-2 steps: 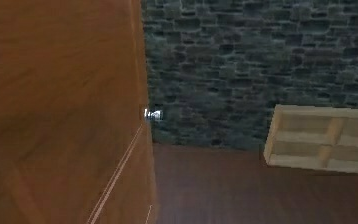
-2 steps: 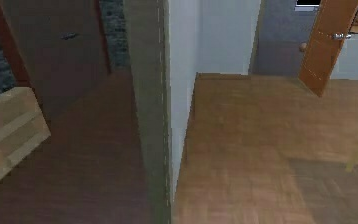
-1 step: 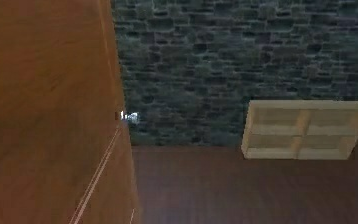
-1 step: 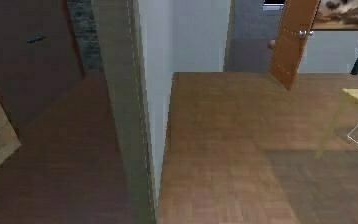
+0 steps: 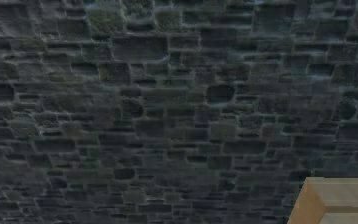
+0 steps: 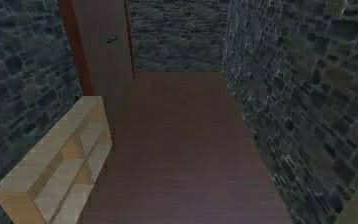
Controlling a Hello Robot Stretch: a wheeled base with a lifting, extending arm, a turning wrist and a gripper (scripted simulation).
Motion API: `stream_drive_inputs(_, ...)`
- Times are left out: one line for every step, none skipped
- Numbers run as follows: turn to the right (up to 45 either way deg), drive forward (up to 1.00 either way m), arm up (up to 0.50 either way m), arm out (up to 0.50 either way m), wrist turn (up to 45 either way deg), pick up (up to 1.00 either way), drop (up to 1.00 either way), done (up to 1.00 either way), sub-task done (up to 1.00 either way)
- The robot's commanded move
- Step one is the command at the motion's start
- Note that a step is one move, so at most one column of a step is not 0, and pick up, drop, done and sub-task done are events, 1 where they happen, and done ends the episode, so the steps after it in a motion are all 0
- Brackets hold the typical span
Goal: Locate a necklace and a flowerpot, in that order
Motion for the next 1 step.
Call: stream_drive_inputs(6.0, 0.0, 0.0, 0.0, 0.0, 0.0, 0.0, 0.0, 0.0)
